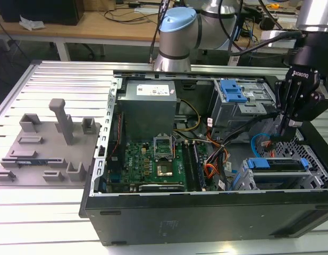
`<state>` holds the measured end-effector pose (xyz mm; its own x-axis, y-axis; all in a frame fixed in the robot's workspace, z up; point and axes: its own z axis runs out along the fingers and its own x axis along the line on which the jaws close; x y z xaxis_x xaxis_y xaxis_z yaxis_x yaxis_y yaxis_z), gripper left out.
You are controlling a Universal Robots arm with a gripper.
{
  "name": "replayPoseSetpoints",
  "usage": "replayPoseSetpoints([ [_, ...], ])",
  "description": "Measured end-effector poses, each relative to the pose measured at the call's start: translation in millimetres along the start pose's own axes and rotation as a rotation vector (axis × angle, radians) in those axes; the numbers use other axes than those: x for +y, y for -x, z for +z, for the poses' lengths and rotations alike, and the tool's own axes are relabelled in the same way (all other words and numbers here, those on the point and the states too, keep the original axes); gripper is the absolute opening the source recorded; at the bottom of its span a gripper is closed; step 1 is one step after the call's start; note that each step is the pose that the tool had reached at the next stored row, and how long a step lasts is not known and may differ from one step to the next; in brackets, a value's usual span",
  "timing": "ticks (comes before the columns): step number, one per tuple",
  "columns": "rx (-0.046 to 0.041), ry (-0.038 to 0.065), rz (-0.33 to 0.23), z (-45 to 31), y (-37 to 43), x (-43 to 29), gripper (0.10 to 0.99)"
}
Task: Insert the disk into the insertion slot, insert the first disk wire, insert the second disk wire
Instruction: 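Insert the first disk wire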
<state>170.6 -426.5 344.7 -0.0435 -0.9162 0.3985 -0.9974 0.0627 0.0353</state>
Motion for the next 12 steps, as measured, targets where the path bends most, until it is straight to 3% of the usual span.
replayPoseSetpoints([
  [2,-0.0325,-0.001,-0.001,1.1,-2.8,-1.0,0.165],
  [3,-0.0440,-0.002,-0.001,2.0,-4.6,-1.5,0.165],
  [5,-0.0582,-0.003,-0.001,3.1,-7.3,-2.1,0.165],
  [7,-0.0895,-0.007,0.000,5.5,-12.9,-2.8,0.165],
  [9,-0.1277,-0.006,-0.002,9.3,-21.5,-3.4,0.165],
  [10,-0.1407,-0.005,-0.003,10.5,-24.4,-3.6,0.165],
  [12,-0.1588,-0.004,-0.004,12.7,-29.6,-3.9,0.165],
])
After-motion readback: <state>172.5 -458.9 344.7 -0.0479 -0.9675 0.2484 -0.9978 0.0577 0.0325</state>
